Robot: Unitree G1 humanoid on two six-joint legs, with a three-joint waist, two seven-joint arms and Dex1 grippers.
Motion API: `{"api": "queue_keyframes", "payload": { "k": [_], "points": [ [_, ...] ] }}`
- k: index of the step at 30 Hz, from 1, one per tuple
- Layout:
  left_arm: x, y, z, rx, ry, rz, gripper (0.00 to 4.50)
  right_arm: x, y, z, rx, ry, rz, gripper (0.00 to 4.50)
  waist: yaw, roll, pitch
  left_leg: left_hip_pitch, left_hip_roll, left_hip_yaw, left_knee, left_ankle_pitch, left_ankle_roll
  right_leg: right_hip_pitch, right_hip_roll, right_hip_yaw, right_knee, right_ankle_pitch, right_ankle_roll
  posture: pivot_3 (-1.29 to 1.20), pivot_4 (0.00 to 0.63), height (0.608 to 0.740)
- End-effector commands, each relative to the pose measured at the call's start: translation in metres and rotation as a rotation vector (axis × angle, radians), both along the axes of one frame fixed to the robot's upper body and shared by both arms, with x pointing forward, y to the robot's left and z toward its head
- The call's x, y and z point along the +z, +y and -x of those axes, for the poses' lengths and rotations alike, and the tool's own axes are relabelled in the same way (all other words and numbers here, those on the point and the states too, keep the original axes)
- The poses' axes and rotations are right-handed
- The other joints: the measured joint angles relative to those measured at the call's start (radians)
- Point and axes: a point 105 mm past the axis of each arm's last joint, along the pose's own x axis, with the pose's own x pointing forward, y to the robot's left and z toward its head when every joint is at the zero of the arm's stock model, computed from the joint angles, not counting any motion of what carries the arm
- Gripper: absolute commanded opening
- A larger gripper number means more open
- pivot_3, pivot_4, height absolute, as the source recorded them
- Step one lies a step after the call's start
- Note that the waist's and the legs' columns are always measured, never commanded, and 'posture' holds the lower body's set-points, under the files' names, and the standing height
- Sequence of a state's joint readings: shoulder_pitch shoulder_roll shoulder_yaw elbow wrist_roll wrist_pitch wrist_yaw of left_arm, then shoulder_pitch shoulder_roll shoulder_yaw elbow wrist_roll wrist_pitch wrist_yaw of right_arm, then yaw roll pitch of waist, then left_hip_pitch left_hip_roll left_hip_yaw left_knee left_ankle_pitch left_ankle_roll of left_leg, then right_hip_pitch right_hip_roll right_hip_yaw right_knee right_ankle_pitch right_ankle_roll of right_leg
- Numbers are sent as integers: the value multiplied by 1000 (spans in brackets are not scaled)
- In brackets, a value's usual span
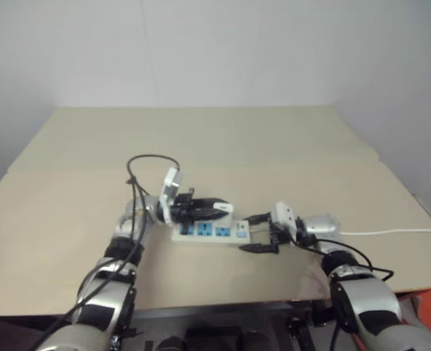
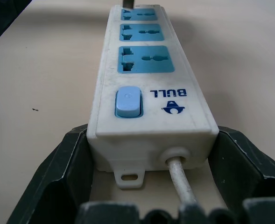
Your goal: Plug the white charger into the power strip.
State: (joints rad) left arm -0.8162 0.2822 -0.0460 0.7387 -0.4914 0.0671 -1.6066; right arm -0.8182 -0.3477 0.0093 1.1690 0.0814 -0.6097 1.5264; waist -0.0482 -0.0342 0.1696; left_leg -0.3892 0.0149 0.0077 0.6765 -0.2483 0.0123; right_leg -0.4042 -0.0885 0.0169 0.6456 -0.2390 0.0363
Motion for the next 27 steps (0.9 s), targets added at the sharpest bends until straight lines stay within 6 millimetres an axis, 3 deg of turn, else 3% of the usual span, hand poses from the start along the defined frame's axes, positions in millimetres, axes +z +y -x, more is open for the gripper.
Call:
{"api": "queue_keyframes", "payload": {
  "k": [1, 27],
  "points": [
    [5, -4, -1, -17, -47, -19, 1000, -14, 3, 10, 55, 27, 52, 3410, 0, 0, 0, 0, 0, 0, 0, 0, 0, 0, 0, 0, 0, 0, 0, 0, 150, 740],
    [-23, -3, -1, 10, -5, -61, 1000, -16, 3, 11, 45, 31, 49, 3410, 1, 0, 0, 0, 0, 0, 0, 0, 0, 0, 0, 0, 0, 0, 0, 0, 150, 740]
  ]
}}
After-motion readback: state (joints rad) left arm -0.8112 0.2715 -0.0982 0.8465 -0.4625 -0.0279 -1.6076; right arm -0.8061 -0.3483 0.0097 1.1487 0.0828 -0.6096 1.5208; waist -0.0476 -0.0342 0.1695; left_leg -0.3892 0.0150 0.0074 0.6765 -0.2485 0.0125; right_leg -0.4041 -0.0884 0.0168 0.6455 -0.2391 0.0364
